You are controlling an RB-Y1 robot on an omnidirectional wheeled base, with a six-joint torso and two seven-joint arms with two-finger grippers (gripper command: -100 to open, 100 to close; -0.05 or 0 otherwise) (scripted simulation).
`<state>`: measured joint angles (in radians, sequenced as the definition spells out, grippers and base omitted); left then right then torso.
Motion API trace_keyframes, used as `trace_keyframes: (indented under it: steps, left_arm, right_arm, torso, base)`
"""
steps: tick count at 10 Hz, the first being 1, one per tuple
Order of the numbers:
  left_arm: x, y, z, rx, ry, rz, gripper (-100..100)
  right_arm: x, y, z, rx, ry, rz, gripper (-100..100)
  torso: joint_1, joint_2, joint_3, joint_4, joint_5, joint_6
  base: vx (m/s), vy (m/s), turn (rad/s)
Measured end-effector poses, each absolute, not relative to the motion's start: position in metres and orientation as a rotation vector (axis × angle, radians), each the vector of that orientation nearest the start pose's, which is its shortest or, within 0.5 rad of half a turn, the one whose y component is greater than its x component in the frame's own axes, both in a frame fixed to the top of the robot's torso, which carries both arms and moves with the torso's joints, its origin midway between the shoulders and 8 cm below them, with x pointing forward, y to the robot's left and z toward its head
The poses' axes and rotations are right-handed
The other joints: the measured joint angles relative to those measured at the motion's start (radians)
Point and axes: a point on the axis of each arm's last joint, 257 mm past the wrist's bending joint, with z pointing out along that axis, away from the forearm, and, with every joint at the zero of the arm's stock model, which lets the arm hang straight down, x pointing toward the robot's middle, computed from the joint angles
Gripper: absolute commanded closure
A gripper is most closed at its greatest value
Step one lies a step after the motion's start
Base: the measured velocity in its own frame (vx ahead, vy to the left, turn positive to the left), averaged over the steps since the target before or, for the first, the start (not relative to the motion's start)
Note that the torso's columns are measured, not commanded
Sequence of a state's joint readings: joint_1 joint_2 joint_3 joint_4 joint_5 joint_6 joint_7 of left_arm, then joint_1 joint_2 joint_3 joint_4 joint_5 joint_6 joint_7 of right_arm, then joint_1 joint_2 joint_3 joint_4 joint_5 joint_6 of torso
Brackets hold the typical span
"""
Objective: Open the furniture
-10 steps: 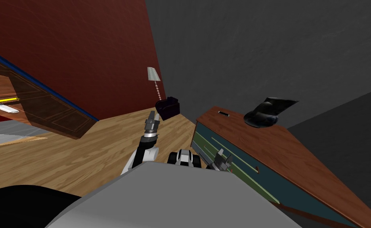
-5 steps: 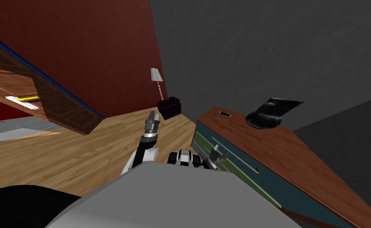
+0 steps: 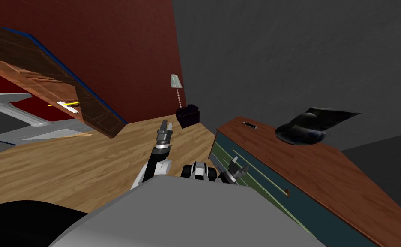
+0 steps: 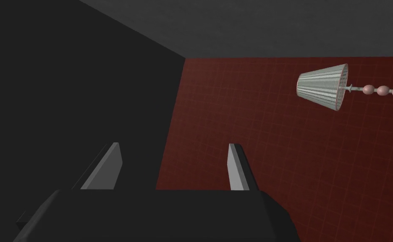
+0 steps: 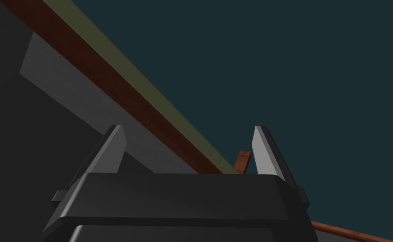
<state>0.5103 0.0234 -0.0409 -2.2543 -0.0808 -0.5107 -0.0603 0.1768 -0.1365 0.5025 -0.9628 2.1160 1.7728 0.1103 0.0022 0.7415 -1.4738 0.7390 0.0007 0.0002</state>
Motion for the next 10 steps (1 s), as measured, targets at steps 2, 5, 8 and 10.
trace_keyframes:
  steps: [2,5,8,10]
  left_arm:
    - [0.350,0.255,0.010,-0.588,0.712,-1.230,0]
    - [0.350,0.255,0.010,-0.588,0.712,-1.230,0]
    - [0.350,0.255,0.010,-0.588,0.712,-1.230,0]
    - [0.350,0.255,0.010,-0.588,0.712,-1.230,0]
  right_arm:
    - [0.260,-0.380,-0.273,-0.056,1.175,-1.678,-100]
    - [0.238,-0.437,-0.279,-0.017,1.209,-1.779,-100]
    - [0.219,-0.483,-0.279,0.039,1.229,-1.868,-100]
    - [0.211,-0.506,-0.274,0.068,1.236,-1.914,-100]
  torso:
    - [-0.003,-0.003,-0.002,-0.001,-0.001,0.000]
    - [-0.002,-0.003,-0.002,-0.001,-0.001,-0.001]
    - [-0.003,-0.004,-0.002,-0.001,-0.001,0.000]
    - [-0.002,-0.005,-0.003,-0.001,-0.001,-0.001]
  base:
    - [-0.086,0.047,0.409]
    - [-0.084,0.059,0.310]
    - [-0.069,0.061,0.232]
    - [-0.055,0.059,0.346]
